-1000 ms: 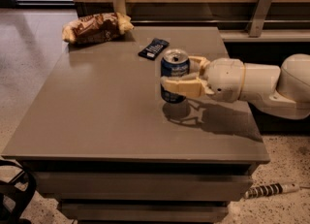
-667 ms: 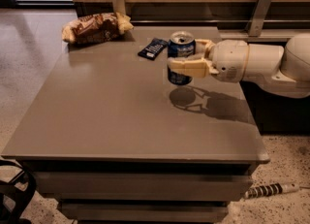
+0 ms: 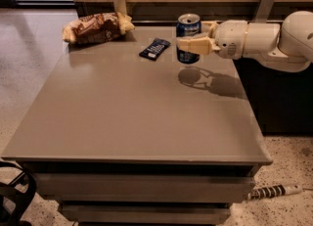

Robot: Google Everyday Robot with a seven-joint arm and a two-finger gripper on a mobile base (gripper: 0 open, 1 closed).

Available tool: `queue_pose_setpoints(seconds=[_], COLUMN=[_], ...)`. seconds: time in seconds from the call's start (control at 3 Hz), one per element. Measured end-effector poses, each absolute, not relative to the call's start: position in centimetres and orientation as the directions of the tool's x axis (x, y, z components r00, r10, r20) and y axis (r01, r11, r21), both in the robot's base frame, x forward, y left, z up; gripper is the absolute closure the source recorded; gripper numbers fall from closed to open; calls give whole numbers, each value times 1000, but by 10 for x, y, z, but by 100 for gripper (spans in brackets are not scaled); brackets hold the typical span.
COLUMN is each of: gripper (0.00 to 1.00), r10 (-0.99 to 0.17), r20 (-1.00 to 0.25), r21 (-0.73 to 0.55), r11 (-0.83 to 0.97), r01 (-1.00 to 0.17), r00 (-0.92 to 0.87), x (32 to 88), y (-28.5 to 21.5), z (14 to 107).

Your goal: Move pepsi can near rxbar blueberry

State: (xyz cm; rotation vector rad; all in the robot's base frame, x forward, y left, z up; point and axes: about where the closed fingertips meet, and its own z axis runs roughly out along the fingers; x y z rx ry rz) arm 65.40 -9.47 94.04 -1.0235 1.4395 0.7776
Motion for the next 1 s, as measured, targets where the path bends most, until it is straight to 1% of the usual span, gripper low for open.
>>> queue_pose_setpoints(seconds=[0.67,1.0], gripper=[100,100], r10=[-88,-94], r20=[-994,-995], r21=[-103,-85], r11=[486,498], r01=[-868,-863], r00=[68,43], x=[716,736], y=[-126,-127], z=[919,905])
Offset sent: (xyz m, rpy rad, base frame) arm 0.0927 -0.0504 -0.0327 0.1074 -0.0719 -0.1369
